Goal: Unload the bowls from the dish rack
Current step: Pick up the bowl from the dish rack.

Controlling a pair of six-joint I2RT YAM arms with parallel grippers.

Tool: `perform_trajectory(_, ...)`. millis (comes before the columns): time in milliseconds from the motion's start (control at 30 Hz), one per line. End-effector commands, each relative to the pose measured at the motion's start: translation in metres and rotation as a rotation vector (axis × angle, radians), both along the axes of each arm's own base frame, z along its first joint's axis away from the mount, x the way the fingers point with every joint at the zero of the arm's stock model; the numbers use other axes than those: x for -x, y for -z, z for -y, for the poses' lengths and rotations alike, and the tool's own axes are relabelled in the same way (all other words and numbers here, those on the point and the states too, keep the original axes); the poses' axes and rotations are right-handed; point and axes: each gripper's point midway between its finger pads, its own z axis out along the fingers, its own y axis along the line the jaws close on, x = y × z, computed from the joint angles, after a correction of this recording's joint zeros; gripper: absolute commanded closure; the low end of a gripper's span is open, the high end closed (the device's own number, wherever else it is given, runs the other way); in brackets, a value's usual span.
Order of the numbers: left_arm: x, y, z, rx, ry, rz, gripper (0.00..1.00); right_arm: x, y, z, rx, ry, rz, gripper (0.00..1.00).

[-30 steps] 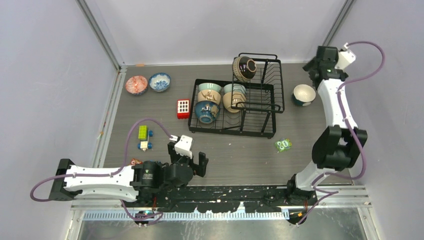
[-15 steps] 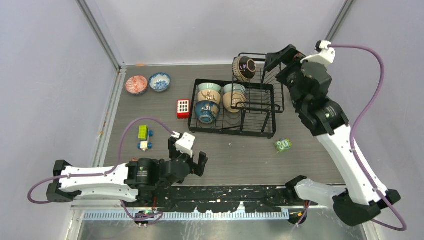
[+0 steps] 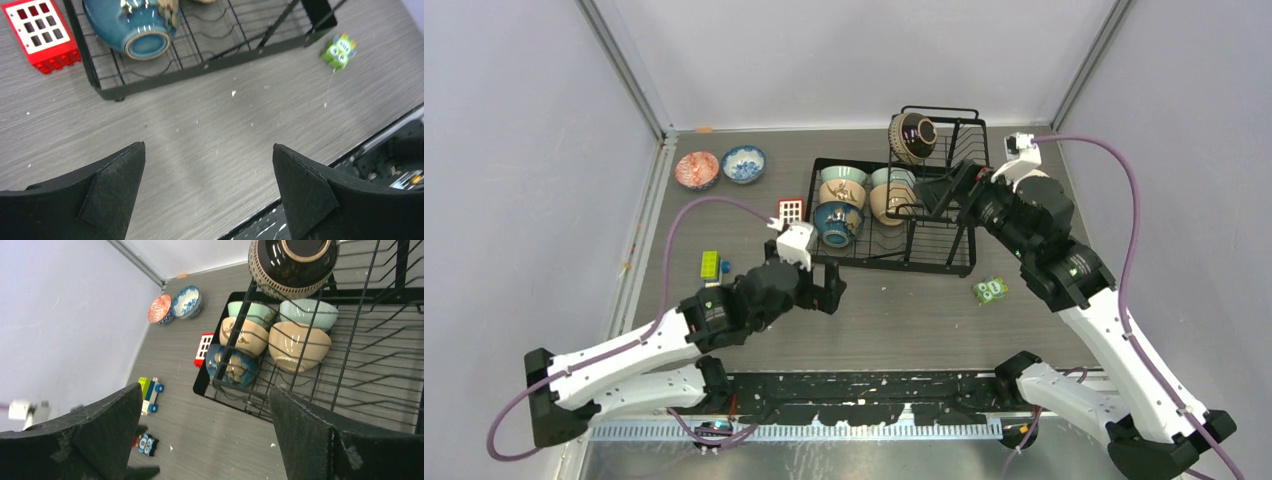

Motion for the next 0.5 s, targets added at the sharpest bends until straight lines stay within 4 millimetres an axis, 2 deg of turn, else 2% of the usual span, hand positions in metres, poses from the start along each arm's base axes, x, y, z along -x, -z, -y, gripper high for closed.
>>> perform_trajectory(0, -0.017, -0.051, 0.033, 0.216, 0.110, -0.028, 0.00, 0.021, -0.007, -0.001, -0.006, -0.067, 0.069, 0.00)
perform_trajectory(200, -0.058, -0.088, 0.049, 0.322, 0.102, -0.048, 0.00, 0.030, 0.008, 0.000, -0.054, -0.079, 0.067, 0.00)
perform_trajectory(333, -0.086, -0.115, 0.055, 0.345, 0.055, 0.006, 0.00, 0.017, 0.016, 0.020, -0.125, 0.089, 0.016, 0.00)
perform_trajectory(467, -0.108, -0.152, 0.065, 0.416, 0.071, 0.141, 0.00, 0.014, 0.013, 0.029, -0.080, 0.132, 0.013, 0.00)
